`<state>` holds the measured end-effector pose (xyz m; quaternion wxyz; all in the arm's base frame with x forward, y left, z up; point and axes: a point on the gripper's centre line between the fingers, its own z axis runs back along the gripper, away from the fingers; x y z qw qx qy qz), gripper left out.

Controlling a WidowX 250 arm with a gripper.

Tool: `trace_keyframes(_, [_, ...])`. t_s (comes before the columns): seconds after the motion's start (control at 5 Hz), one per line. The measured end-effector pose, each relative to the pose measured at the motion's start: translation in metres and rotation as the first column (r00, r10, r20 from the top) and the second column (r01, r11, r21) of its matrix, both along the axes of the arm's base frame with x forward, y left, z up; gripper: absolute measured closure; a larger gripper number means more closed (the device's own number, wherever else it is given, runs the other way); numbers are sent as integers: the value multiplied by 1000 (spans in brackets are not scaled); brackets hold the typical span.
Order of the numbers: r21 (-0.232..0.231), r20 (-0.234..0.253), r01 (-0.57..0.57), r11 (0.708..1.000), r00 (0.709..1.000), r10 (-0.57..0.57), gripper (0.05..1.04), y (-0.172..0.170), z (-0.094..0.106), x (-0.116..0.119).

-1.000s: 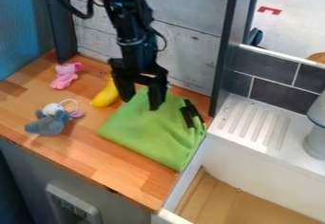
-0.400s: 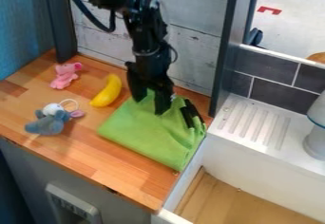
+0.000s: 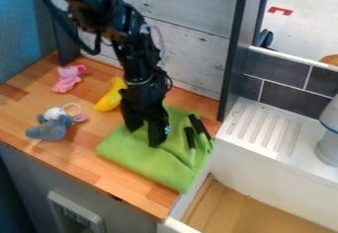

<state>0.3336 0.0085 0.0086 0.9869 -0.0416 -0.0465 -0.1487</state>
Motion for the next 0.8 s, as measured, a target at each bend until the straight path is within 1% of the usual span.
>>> trace_keyframes(0.2, [-10,-13,-43,999,999,43,81,4,4,2])
trace_keyframes(0.4, [-17,-71,-117,993,991,116,83,3,11,-1])
trace_keyframes(0.6, [44,-158,-178,983,970,183,83,10,10,-16])
trace_keyframes(0.8, [136,-271,-202,970,934,232,83,17,-1,-49])
